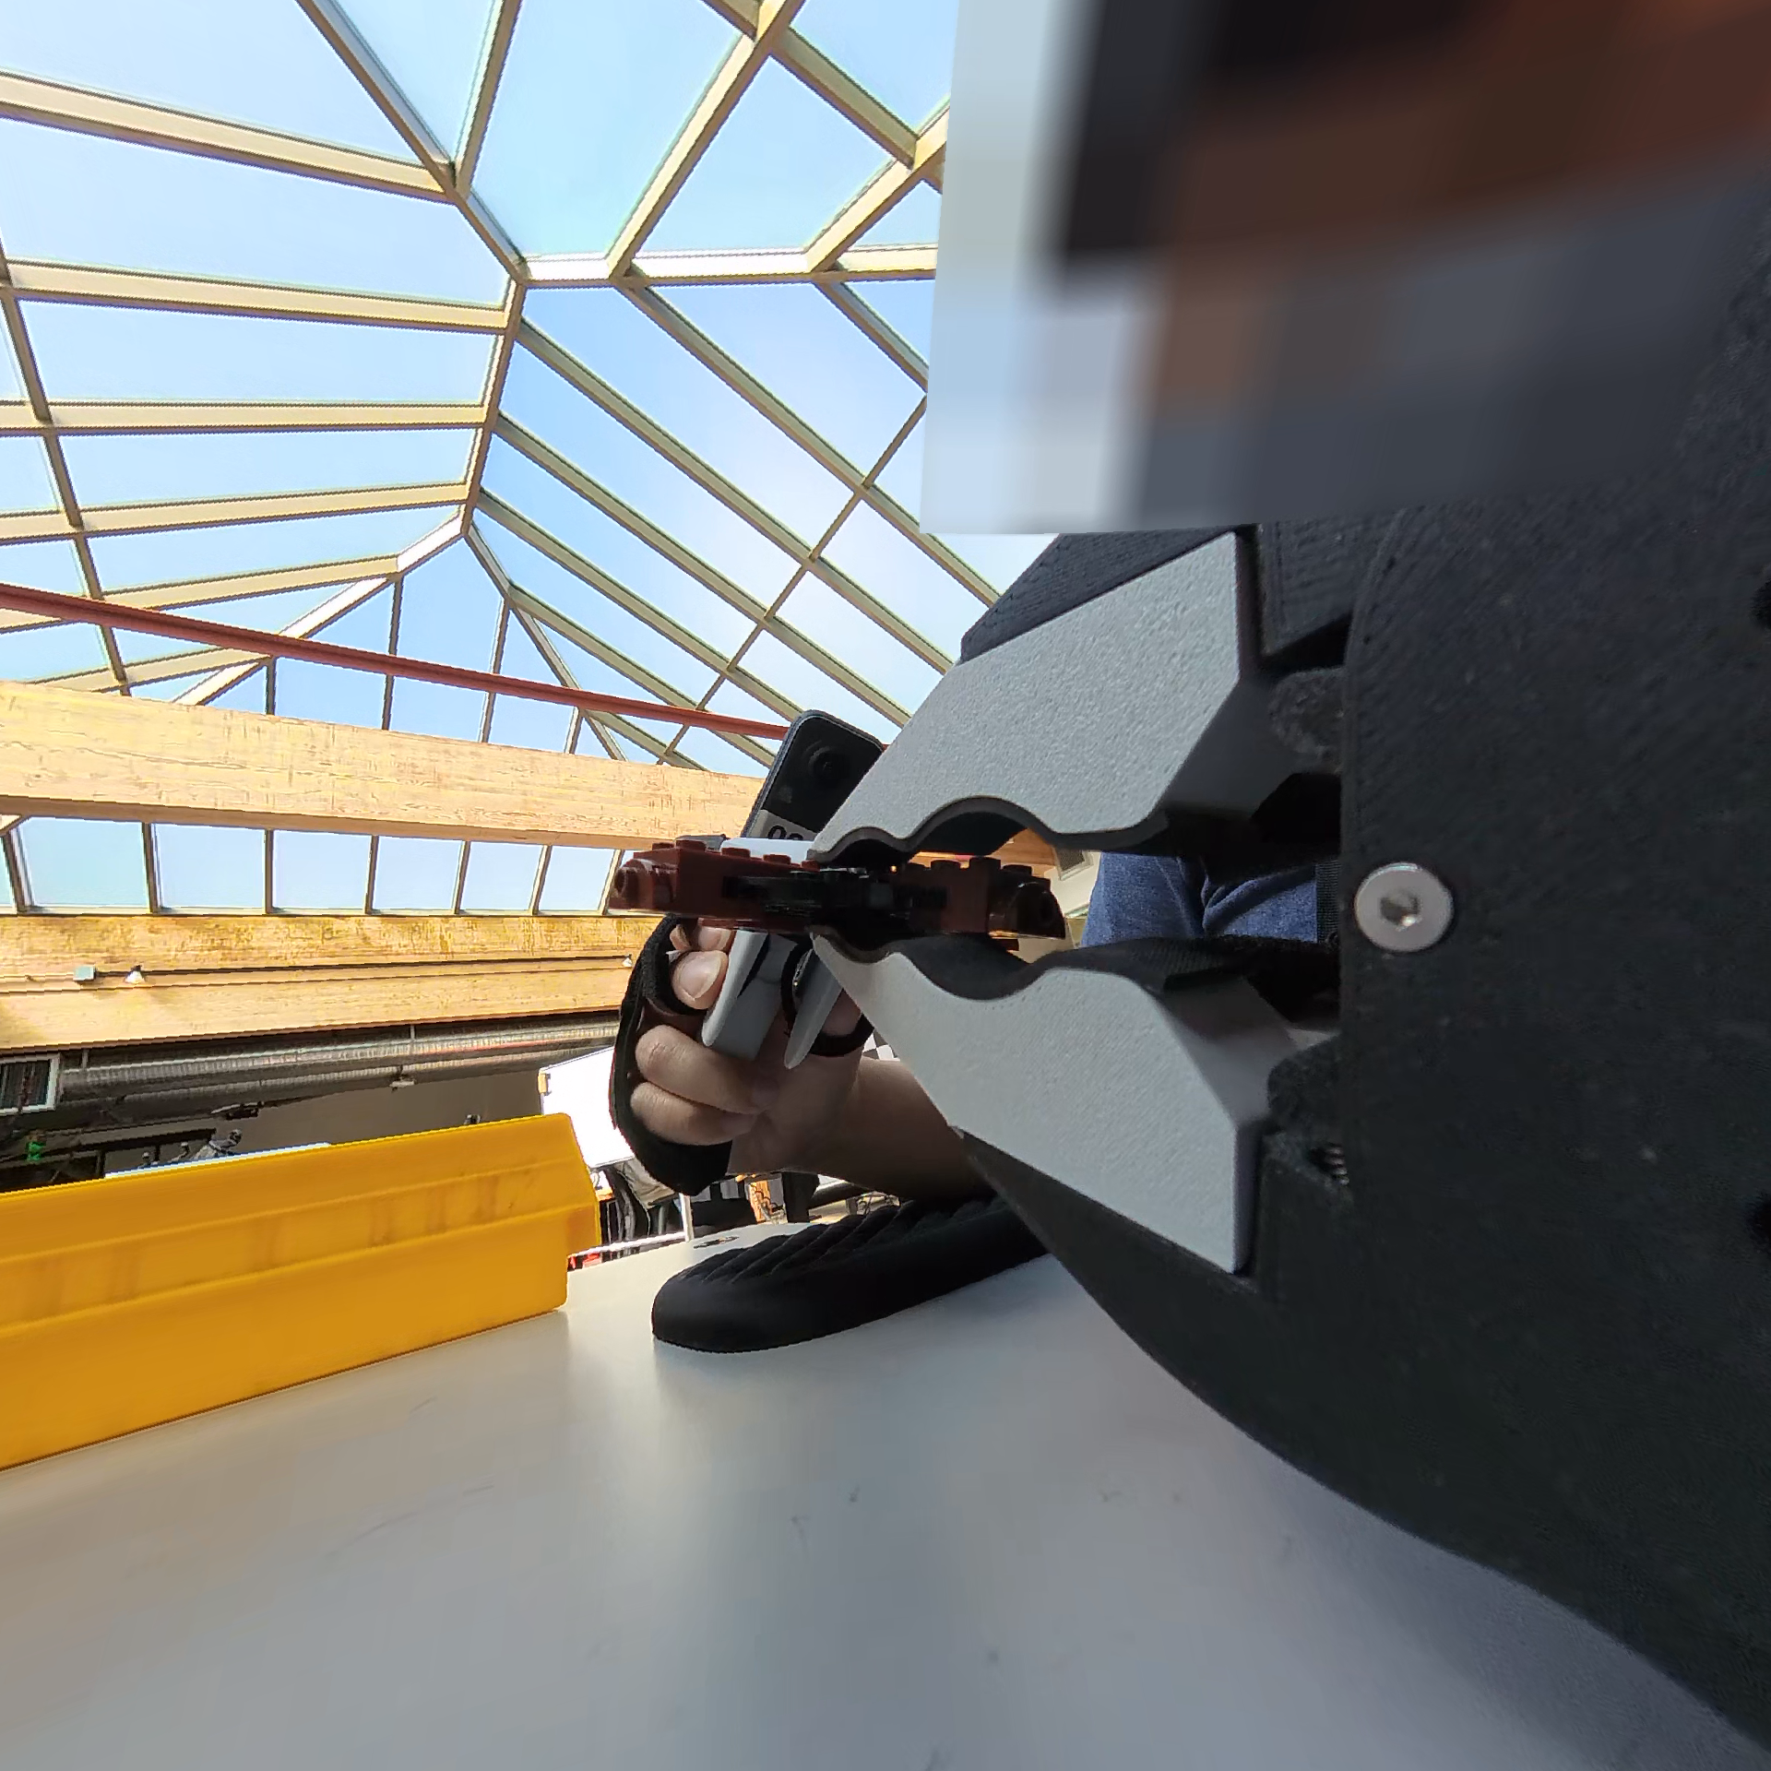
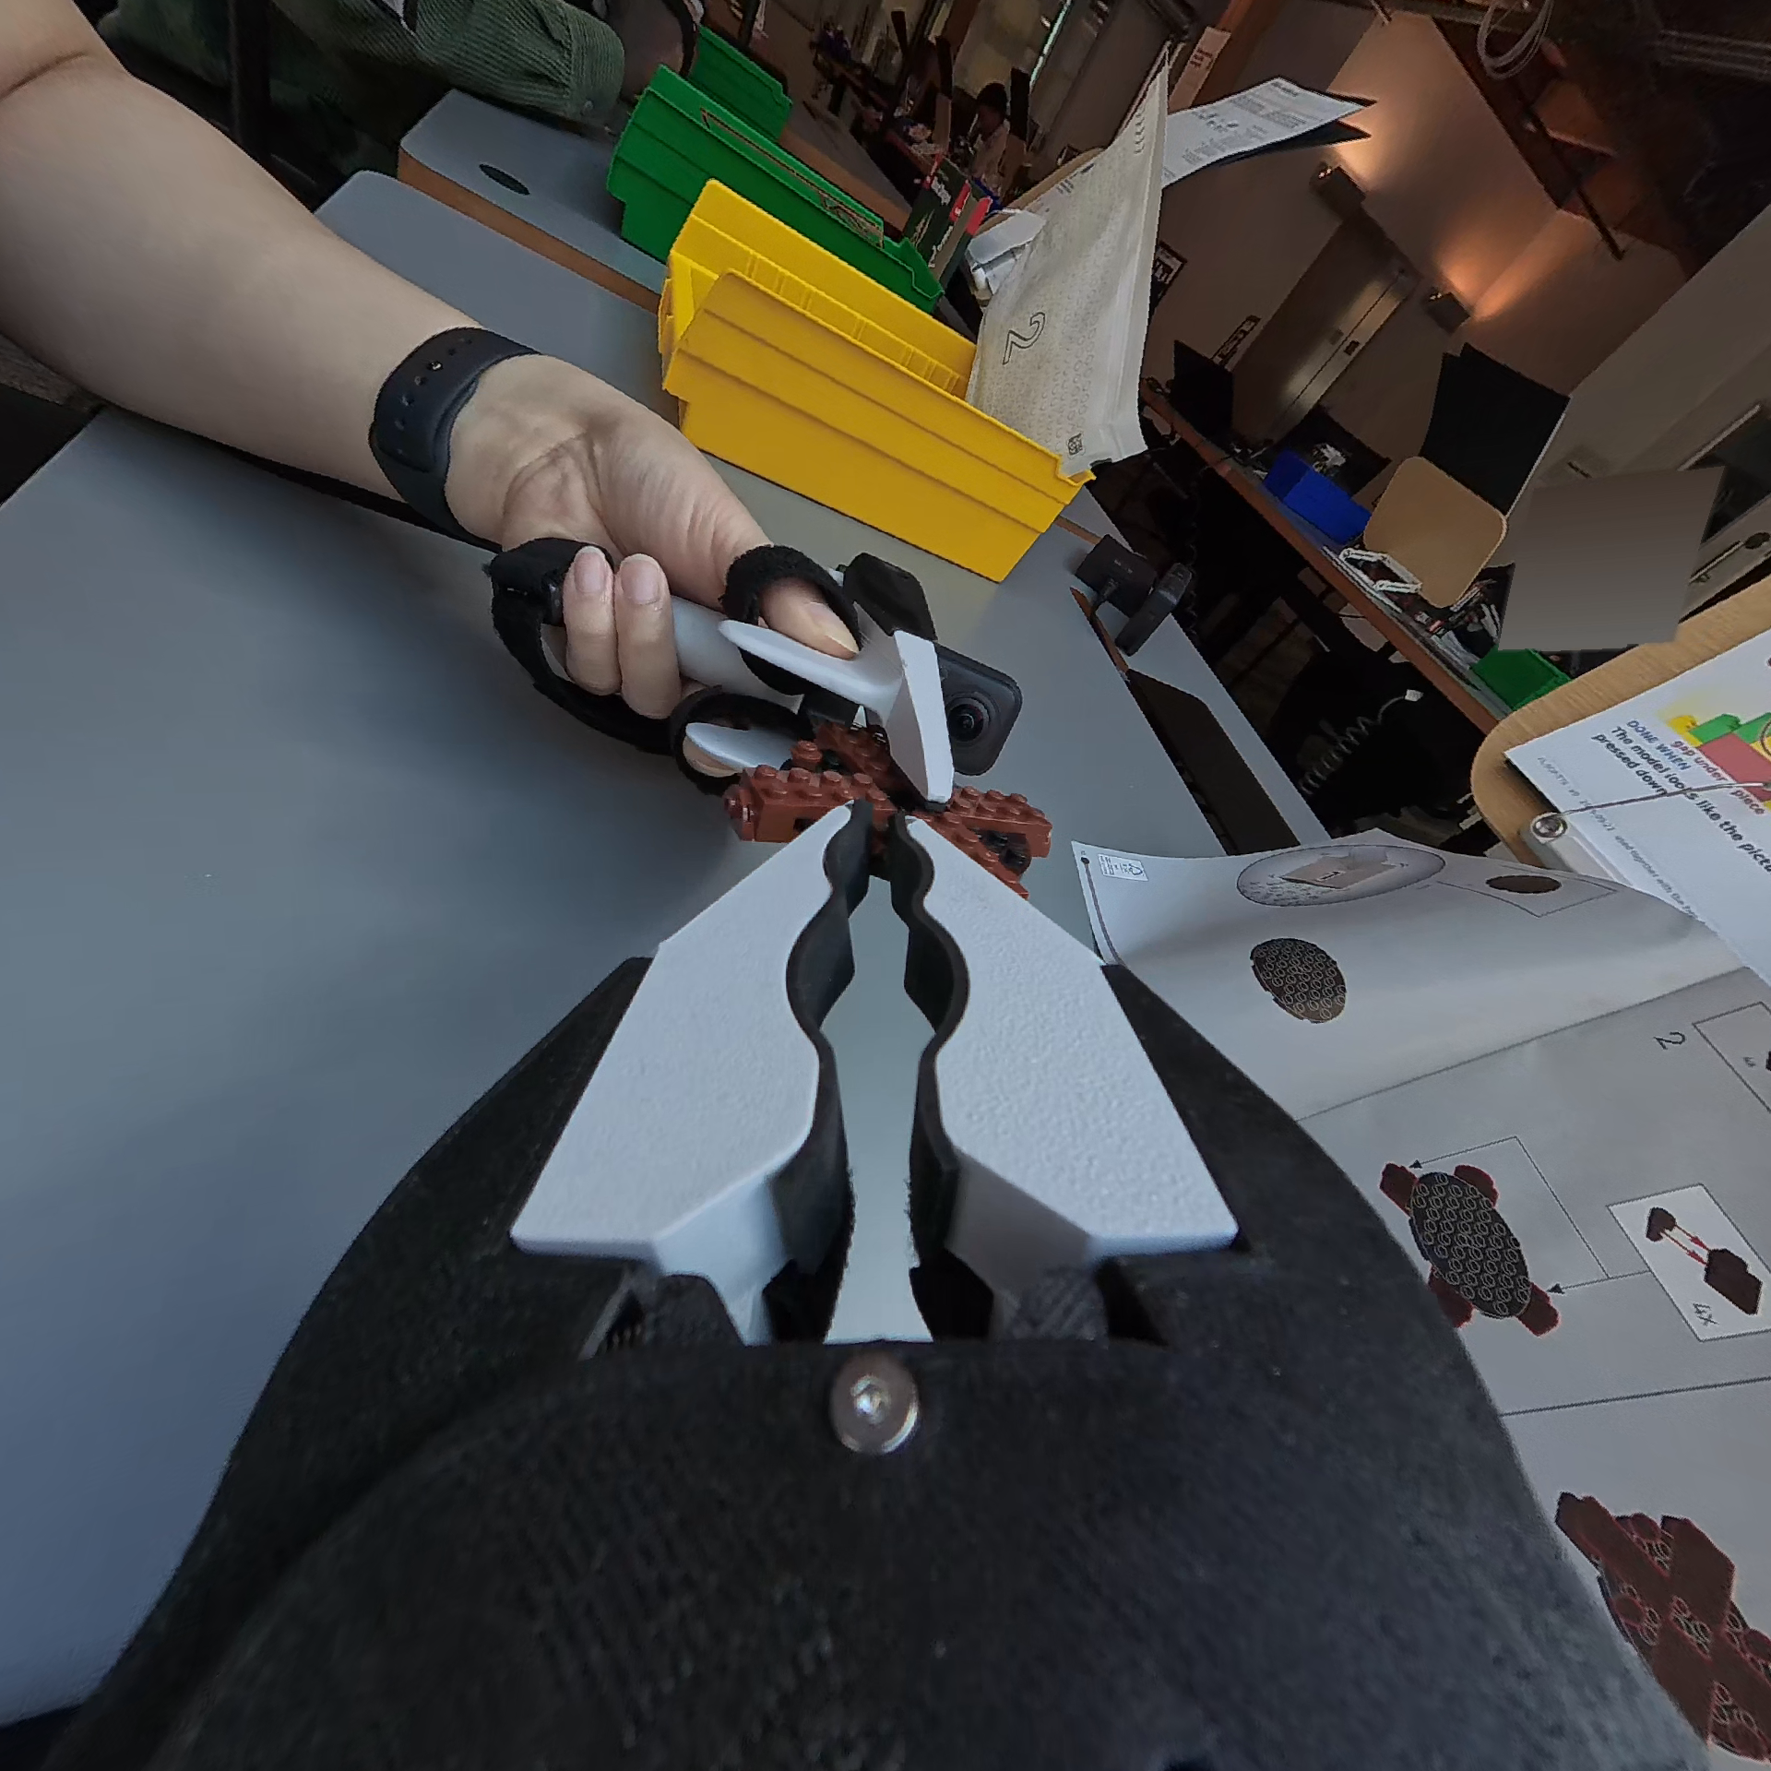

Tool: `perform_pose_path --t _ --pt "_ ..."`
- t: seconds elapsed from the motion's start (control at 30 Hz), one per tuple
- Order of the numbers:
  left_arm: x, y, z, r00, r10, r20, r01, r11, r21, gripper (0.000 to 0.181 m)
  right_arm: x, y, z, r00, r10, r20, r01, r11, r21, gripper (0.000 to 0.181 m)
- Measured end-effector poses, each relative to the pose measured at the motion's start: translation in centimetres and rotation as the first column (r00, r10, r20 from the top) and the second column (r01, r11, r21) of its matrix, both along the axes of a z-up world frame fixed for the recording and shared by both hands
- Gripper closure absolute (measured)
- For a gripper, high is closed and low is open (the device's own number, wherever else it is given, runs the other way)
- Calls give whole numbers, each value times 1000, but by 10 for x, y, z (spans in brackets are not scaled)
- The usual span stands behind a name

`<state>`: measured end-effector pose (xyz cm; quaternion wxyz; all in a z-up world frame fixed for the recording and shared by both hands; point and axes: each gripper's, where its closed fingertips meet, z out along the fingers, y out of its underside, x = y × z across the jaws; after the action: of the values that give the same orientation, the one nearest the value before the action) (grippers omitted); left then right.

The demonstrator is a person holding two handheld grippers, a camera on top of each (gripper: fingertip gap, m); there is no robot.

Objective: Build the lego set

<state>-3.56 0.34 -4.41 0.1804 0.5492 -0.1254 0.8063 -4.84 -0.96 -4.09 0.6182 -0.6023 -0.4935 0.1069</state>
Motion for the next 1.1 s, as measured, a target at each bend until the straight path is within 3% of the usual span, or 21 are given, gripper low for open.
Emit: perform_pose_path --t 0.67,0.83,1.1 --pt "-1 7 -2 998 60 -21 -56 988 143 176 0 8 -1 998 -22 -59 16 995 -101 177" --pt "0 5 -1 999 51 -11 -49 993 110 175 2 7 0 993 -6 -116 -13 986 -164 178" --pt "0 1 2 1000 15 12 -16 1000 26 175 1 3 4 991 17 -130 -32 993 -115 178"
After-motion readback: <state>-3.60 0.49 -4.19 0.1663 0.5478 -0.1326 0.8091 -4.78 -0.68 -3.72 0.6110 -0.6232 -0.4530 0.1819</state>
